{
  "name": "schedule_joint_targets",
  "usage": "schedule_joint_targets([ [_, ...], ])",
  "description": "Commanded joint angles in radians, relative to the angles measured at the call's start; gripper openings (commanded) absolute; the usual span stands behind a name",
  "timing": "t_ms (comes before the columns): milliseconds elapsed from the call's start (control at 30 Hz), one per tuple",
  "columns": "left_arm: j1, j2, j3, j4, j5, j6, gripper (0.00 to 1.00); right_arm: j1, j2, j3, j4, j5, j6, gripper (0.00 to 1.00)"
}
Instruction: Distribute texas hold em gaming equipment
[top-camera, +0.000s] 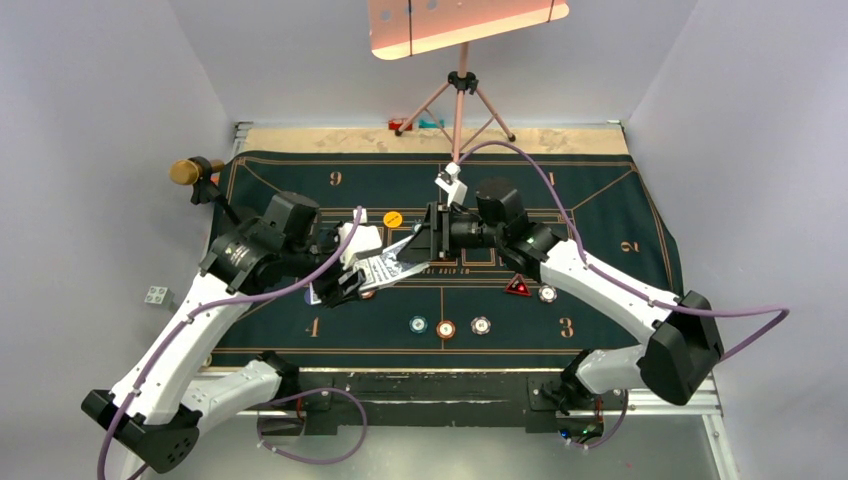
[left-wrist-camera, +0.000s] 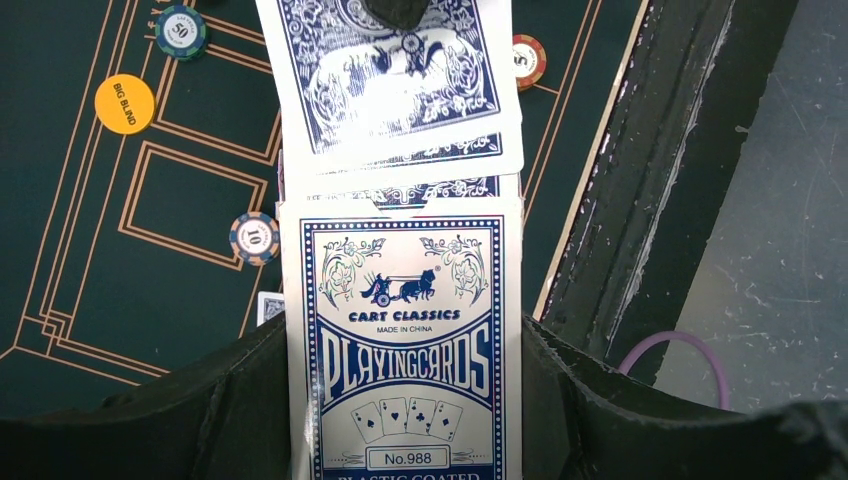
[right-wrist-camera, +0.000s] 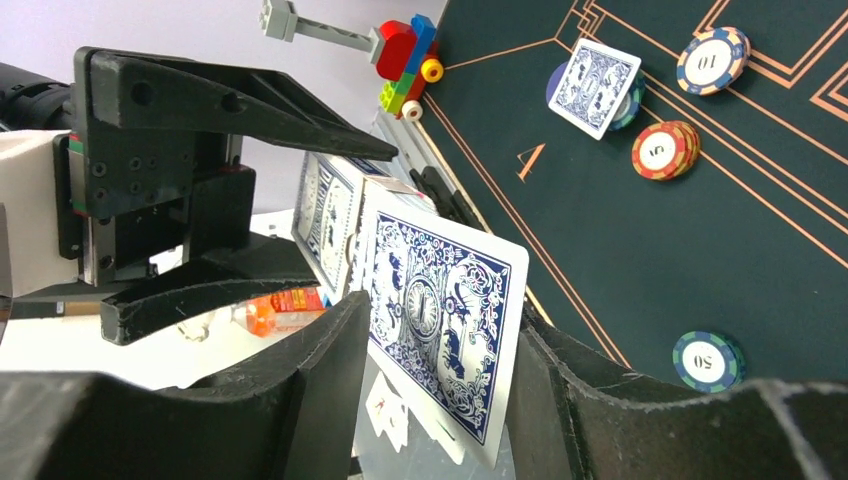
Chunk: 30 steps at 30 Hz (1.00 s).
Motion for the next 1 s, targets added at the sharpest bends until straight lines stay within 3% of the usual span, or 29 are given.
schedule_joint_targets([
  [0, 0.007, -0.02, -0.008, 0.067, 0.046, -0.031, 0.0, 0.037, -0.016, 0.077, -0.042, 0.07, -0.044, 0.52],
  [467, 0.01, -0.043, -0.021, 0.076, 0.048, -0.035, 0.0, 0.053, -0.023, 0.128, -0.16, 0.147, -0.105, 0.53],
  [733, 0.011, -0.045, 0.01, 0.07, 0.067, -0.047, 0.0, 0.054, -0.038, 0.131, -0.235, 0.196, -0.159, 0.72],
  [967, 0.012, -0.047, 0.018, 0.066, 0.081, -0.052, 0.0, 0.05, -0.067, 0.112, -0.226, 0.229, -0.14, 0.71],
])
